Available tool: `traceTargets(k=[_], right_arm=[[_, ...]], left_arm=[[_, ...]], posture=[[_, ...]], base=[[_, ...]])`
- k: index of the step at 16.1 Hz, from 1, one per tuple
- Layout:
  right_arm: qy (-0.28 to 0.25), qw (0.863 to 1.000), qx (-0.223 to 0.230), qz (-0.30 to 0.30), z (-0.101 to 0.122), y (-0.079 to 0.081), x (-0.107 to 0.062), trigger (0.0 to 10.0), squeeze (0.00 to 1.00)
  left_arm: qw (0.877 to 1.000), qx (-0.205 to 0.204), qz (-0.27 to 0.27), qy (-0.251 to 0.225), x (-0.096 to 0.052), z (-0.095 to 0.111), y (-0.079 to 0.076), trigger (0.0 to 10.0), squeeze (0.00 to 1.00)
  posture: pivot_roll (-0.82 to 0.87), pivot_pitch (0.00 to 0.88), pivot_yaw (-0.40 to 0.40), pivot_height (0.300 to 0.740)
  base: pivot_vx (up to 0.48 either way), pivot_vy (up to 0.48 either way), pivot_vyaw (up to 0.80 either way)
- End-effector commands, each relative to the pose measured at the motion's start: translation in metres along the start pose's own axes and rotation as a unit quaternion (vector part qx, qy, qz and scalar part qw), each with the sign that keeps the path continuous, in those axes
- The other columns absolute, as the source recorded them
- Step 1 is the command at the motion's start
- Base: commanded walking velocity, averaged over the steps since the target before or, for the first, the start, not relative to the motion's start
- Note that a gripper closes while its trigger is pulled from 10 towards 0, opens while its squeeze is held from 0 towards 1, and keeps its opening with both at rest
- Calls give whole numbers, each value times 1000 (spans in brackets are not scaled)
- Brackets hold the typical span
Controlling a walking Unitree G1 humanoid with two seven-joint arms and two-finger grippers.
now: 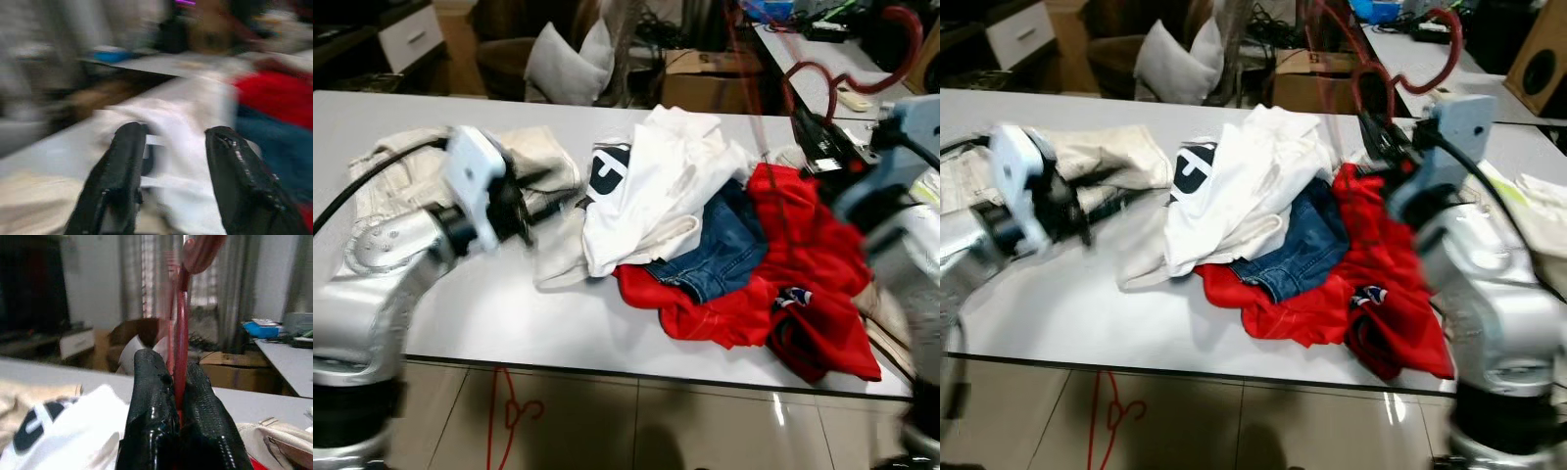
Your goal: Hang hanger
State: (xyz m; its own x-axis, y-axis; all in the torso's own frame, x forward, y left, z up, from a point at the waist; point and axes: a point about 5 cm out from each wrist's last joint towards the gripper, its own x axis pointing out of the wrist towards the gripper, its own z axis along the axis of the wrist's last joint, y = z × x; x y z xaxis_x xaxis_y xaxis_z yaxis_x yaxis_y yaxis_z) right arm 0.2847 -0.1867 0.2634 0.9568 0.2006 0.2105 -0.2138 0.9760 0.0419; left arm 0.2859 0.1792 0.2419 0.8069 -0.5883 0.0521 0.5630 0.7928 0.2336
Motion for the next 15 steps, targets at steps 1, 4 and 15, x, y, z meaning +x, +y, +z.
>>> traceTargets(k=[1,4,15], right_arm=[[-8,1000,-6,-6,5,8,-1,10000,0],[23,1000,-4,3,-18,34,-9,10000,0],[17,999,46,-22,-30,44,-15,10000,0]], left_arm=[[998,7,69,7,-1,-4,8,10000,227],[990,-1,130,55,-2,-28,2,10000,0],[987,-13,153,51,11,-31,-18,10000,0]], posture=[[-115,0,-7,740],[-119,0,-4,740],[-108,0,-14,740]], base=[[0,0,0],[0,0,0],[0,362,0]])
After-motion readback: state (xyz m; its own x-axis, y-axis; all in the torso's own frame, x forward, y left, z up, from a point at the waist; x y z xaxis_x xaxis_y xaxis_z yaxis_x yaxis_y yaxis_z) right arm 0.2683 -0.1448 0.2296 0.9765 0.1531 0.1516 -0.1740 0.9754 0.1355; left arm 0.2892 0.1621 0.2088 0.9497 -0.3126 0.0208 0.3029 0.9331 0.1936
